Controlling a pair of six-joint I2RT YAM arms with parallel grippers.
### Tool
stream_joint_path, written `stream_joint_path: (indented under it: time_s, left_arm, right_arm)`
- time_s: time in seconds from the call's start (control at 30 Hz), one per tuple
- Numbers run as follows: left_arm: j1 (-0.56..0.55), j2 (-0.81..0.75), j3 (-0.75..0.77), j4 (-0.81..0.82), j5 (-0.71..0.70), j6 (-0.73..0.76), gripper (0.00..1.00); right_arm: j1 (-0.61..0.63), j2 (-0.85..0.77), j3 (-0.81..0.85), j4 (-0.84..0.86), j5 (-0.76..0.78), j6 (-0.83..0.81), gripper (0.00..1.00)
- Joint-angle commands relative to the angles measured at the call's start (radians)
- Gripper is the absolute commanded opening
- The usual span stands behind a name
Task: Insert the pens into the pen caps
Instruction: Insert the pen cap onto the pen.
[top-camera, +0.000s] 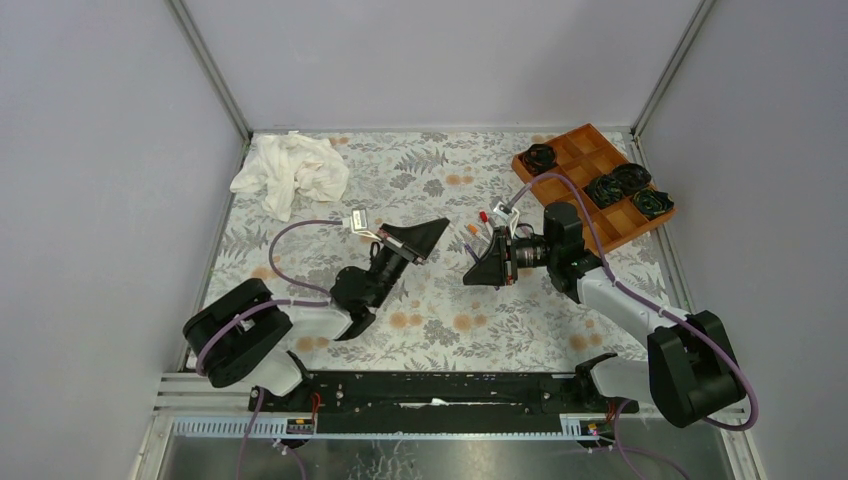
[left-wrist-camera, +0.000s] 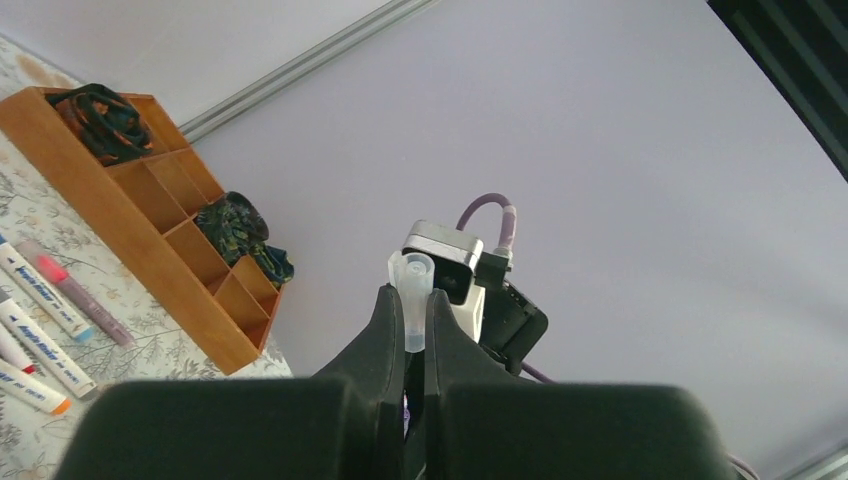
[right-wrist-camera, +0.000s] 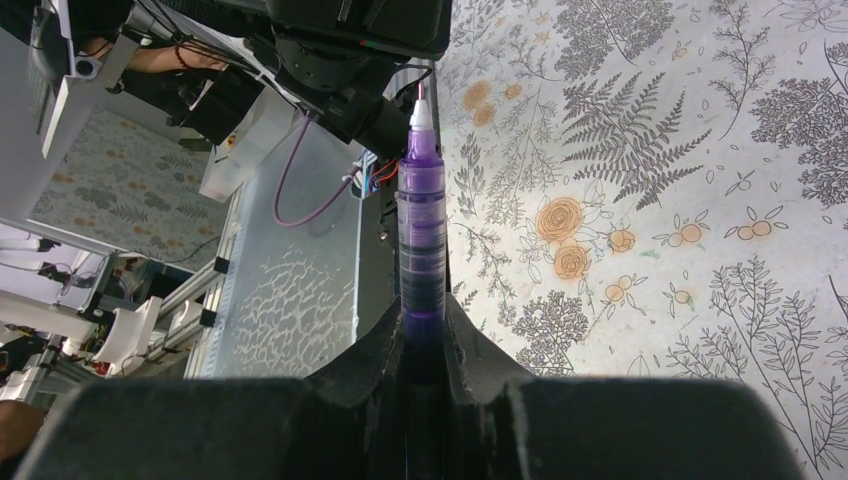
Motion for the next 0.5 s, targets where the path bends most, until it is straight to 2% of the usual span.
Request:
stream_joint_path:
  time_s: [0.0, 0.47]
  left_arm:
    - [-0.017, 0.023, 0.026, 0.091, -0.031, 0.011, 0.00]
    - [-0.030, 0.041, 0.024, 0.065, 0.013, 0.001, 0.00]
  right_arm:
    - [0.008, 0.001, 0.002, 0.063, -0.018, 0.041, 0.00]
    - [0.008, 0.001, 0.016, 0.042, 0.002, 0.044, 0.00]
